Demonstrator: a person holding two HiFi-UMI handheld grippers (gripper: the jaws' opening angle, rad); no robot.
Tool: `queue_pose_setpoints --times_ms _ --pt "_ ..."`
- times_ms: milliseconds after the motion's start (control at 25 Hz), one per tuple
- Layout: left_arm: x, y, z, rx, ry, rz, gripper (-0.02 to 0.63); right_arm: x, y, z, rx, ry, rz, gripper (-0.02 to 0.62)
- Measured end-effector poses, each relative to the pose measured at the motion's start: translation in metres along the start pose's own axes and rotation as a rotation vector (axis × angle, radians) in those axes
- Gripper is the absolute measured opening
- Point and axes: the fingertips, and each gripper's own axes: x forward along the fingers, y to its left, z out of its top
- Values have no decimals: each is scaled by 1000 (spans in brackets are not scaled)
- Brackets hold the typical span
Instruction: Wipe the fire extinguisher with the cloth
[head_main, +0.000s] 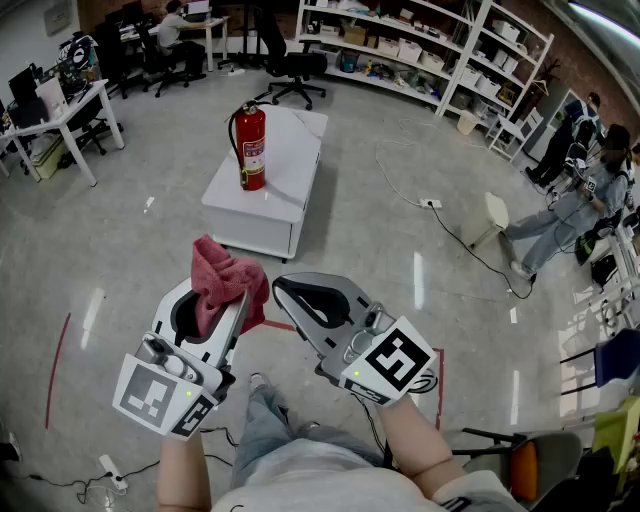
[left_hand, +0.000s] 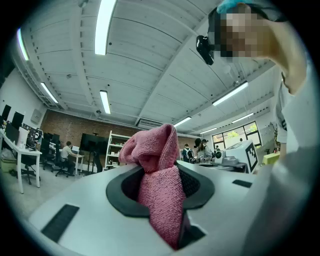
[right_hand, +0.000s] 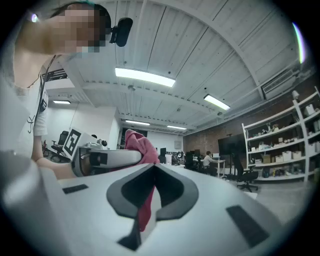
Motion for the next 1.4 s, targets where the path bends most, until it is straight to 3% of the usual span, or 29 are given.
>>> queue_pose_setpoints --times_ms 440,720,880,1080,1400 --pt "-3 1 -1 2 7 -11 120 0 0 2 -7 -6 -15 11" --pt "9 9 -26 -20 22 -26 119 3 -7 -21 2 -5 10 11" --pt "35 45 -28 -40 40 -41 120 33 -32 -28 0 34 37 11" --pt "62 100 -23 -22 40 -64 119 75 -85 -28 63 11 -36 11" --pt "120 176 -26 -71 38 -120 118 132 -146 -28 29 18 -83 9"
